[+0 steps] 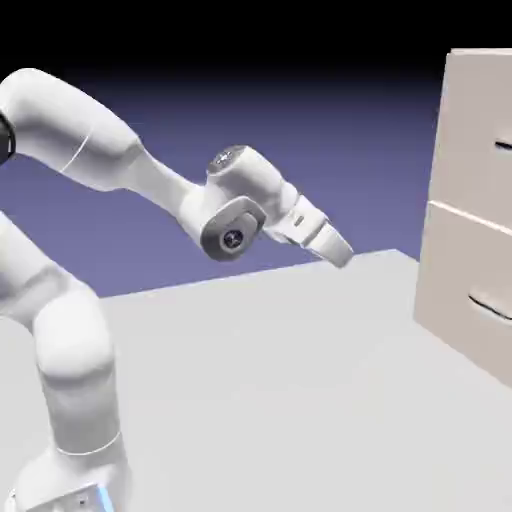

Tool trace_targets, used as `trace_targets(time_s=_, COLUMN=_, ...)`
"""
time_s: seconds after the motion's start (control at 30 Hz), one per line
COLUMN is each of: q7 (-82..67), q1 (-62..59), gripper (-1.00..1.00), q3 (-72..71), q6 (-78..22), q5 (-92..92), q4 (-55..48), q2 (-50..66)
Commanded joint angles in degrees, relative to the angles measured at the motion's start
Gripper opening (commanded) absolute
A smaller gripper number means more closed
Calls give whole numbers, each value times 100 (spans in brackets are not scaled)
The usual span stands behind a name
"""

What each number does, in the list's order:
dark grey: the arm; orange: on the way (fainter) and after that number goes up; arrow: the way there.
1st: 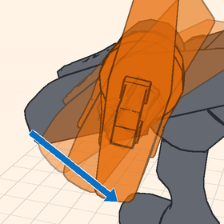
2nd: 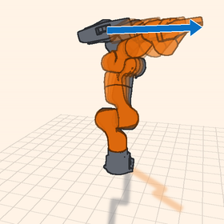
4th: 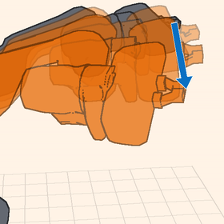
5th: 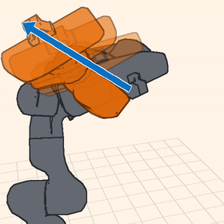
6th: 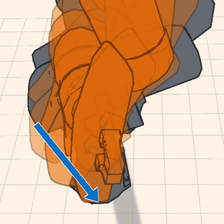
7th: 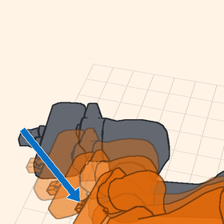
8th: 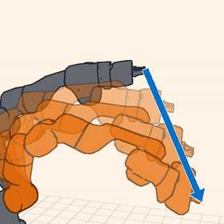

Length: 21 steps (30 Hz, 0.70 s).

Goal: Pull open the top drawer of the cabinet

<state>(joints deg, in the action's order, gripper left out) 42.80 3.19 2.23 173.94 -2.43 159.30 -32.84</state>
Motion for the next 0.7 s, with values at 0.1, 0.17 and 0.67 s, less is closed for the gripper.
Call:
trace_targets(time_s=0.1, q7=115, q1=831, gripper=0, q3=740, q6=-22, q5=-806, q4=-563, q2=-60)
trace_targets(time_s=0.17, q7=173, q1=1246, gripper=0, q3=1110, q6=-33, q5=-1209, q4=-845, q2=-90)
trace_targets(time_s=0.67, q7=605, q1=4361, gripper=0, q3=3884, q6=-114, q5=-4231, q4=-2956, q2=-315)
